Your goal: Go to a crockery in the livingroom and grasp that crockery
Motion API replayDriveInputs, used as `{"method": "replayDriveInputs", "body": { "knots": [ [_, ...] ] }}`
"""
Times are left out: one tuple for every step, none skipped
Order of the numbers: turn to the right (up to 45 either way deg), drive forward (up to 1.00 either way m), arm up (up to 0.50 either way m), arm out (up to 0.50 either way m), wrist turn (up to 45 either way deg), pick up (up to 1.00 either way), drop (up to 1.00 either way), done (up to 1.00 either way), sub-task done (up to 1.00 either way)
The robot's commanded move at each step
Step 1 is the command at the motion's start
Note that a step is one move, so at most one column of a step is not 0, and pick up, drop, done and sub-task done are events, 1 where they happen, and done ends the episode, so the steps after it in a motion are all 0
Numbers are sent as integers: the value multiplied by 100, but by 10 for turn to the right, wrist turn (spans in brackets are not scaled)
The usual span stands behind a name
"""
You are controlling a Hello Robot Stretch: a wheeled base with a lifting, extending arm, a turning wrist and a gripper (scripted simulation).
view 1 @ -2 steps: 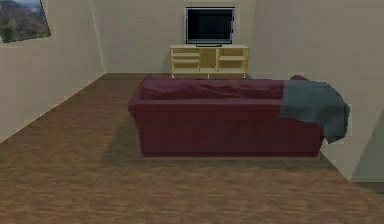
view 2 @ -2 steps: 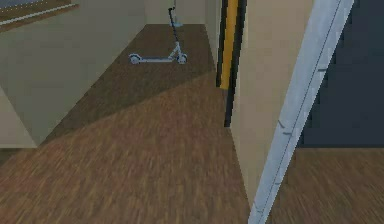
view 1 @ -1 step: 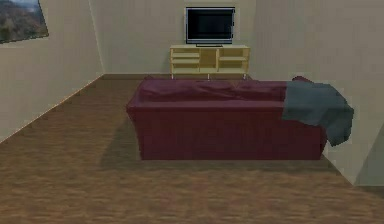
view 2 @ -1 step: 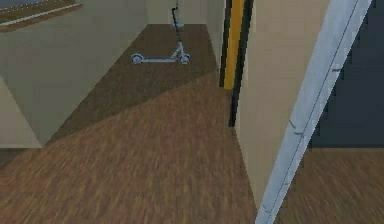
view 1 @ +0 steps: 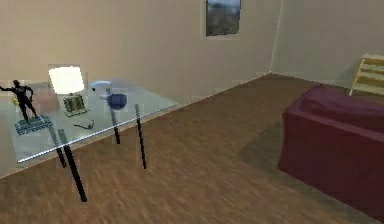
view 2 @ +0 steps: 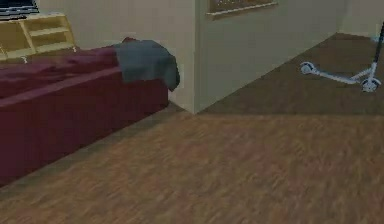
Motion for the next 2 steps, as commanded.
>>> {"method": "replayDriveInputs", "body": {
  "knots": [
    [-390,0,0,0,0,0,0,0,0],
    [0,75,0,0,0,0,0,0,0]
  ]
}}
